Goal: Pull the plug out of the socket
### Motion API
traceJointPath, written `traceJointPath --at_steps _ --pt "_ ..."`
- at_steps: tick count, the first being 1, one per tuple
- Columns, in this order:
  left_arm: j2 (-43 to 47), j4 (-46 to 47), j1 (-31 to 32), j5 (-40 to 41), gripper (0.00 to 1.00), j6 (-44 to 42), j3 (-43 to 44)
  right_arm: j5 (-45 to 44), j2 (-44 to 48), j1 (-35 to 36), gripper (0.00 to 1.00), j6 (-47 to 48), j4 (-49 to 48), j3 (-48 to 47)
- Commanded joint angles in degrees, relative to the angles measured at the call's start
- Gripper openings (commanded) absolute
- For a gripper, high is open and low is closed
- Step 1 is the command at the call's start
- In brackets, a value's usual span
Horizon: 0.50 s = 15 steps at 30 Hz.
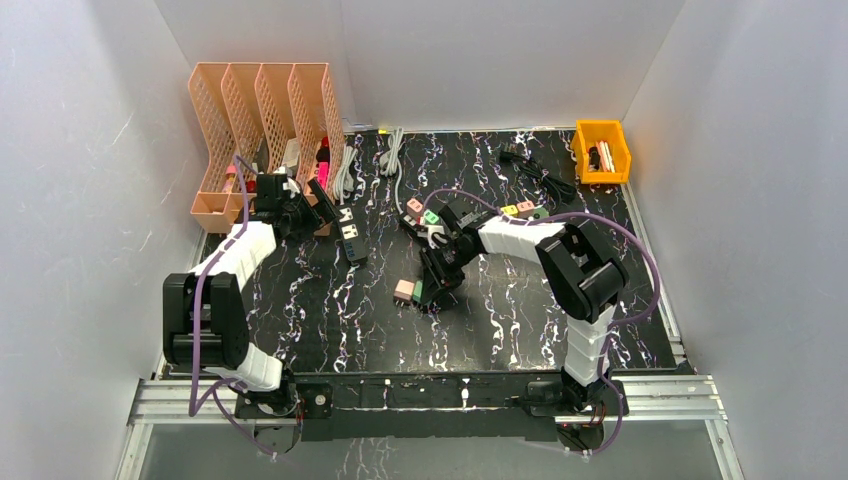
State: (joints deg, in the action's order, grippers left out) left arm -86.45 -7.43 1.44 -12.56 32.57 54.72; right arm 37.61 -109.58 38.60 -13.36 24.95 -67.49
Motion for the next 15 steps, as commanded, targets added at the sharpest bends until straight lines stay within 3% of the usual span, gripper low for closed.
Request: traceJointPath --at_steps 1,11,13,15 --pt "2.97 -0.68 -0.62 -0.36 0.98 -0.94 0.39 0.61 3.01 -1.88 0.00 4.05 2.32 0.90" --pt "1.60 -0.07 -0.78 -1.79 0.98 -1.28 1.43 1.37 7.88 -3.63 0.01 5.71 4.79 6.91" --pt "1.22 0.51 -0.79 -2.51 0.98 -0.83 1.20 0.06 7.49 -3.70 0.08 6.49 6.09 6.72" --pt "1.10 0.67 -0.79 -2.86 0.98 -0.71 1.18 -1.61 6.93 -3.74 0.22 6.78 6.94 6.24"
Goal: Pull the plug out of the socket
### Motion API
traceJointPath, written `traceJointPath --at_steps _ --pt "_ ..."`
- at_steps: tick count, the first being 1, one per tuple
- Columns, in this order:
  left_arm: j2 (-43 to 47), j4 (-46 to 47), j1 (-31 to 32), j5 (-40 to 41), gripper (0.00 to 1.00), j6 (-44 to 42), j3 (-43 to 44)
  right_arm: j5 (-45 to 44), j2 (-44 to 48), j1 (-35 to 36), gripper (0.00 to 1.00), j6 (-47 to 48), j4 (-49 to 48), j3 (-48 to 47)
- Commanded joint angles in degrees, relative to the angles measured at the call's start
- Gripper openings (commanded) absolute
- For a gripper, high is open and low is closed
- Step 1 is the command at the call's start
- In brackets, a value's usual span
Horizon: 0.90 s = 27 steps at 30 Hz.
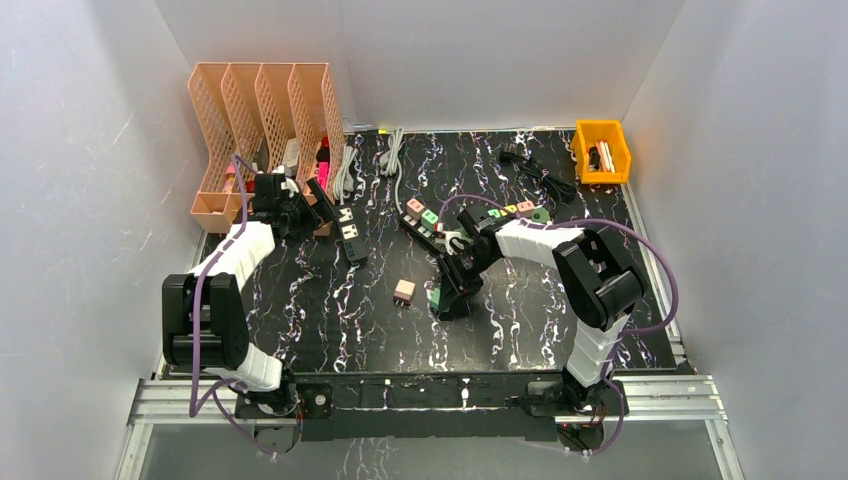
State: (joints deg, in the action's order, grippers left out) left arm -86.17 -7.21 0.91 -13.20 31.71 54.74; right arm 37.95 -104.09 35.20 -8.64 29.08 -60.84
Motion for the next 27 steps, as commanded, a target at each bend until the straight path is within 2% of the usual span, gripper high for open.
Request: traceJointPath --at_steps 1,4,8,12,16,21,23,27 --pt "0.85 0.36 -0.24 -2.20 0.98 0.17 1.18 -2.72 1.30 -0.32 0.27 1.96 2.94 -0.58" --pt "1.20 -0.01 -0.24 -1.65 0.98 -0.14 1.19 -6.55 1.73 -0.34 0.40 1.50 3.05 -1.29" --pt "1.39 -0.20 -0.22 -1.46 0.98 -0.43 1.28 -12.26 2.91 -0.40 0.51 1.78 4.24 -3.43" --pt "1.20 0.24 -0.27 -1.74 0.98 -0.16 1.16 -13.74 2.29 -0.48 0.69 2.45 5.61 -5.51" --pt "1.12 0.57 -0.27 -1.72 0.98 0.01 1.13 -15.50 2.07 -0.42 0.74 2.56 6.55 -7.62" --pt "0.96 0.73 -0.28 -1.71 0.98 -0.25 0.83 -23.93 4.55 -0.44 0.91 2.14 6.80 -16.65" --pt "1.22 0.94 -0.25 -1.77 0.98 -0.23 0.46 -27.61 6.49 -0.43 0.95 1.97 4.82 -19.92" --pt "1.96 1.23 -0.27 -1.82 0.98 -0.05 -0.05 -30.15 8.85 -0.50 0.98 -1.08 -6.36 -17.69"
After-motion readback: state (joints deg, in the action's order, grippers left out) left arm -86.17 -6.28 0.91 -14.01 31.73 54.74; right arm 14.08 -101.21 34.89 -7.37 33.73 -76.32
